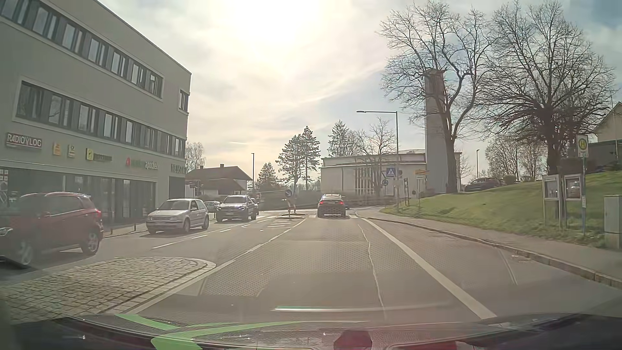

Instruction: Follow the waypoints while adhering to traffic rules and regulations

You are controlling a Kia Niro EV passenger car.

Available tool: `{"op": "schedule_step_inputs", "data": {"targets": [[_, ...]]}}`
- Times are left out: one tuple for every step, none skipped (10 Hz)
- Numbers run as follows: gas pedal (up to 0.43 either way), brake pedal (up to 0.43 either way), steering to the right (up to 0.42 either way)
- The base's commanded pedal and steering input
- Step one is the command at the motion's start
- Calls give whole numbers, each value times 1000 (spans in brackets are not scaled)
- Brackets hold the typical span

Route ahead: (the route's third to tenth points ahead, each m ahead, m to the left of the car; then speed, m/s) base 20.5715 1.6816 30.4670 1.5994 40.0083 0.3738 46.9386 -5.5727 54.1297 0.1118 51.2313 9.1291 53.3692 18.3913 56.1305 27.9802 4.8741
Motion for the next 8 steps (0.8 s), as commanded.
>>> {"op": "schedule_step_inputs", "data": {"targets": [[209,0,9],[209,0,9],[209,0,9],[209,0,7],[209,0,5],[209,0,4],[209,0,4],[197,0,4]]}}
